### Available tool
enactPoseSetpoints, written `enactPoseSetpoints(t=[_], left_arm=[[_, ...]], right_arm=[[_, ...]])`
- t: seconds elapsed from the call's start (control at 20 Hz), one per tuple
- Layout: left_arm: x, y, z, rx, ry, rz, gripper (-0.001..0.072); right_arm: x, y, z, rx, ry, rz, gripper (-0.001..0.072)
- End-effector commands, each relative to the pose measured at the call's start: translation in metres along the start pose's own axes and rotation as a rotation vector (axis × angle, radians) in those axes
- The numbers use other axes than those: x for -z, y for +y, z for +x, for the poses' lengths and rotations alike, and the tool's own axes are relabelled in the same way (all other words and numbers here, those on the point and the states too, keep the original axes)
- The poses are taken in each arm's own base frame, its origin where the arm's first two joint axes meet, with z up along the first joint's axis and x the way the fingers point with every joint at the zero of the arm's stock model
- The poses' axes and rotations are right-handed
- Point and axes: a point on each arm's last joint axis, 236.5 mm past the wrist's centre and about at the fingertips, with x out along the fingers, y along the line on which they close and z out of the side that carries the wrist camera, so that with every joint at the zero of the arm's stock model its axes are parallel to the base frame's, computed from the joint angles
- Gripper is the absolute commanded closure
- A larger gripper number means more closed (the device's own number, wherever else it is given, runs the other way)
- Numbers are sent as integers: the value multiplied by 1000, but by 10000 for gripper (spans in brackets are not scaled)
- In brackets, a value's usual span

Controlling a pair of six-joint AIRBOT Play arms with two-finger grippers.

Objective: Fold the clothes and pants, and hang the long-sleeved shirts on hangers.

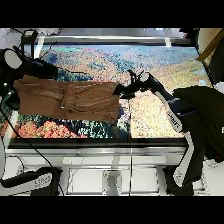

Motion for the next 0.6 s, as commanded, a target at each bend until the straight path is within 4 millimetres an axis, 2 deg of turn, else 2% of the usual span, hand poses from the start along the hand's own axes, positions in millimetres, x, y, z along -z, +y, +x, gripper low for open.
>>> enactPoseSetpoints(t=[0.0,0.05,0.1,0.15,0.2,0.25,0.35,0.45,0.55], left_arm=[[3,0,3,2,13,0,692],[3,0,3,2,14,0,692],[3,0,3,2,14,0,691],[4,0,3,2,17,1,692],[4,0,3,2,21,1,692],[5,0,3,2,22,1,692],[10,2,3,-6,43,3,692],[21,0,2,1,91,3,692],[32,-14,1,32,138,15,693]], right_arm=[[9,28,15,-91,16,-25,90],[13,32,18,-92,24,-33,96],[17,36,21,-93,32,-41,143],[19,39,23,-94,36,-46,317],[21,40,22,-99,42,-44,550],[24,42,19,-106,59,-44,671],[32,44,-2,-111,109,-65,680],[37,34,-40,-58,147,-114,681],[42,21,-84,6,175,-150,681]])
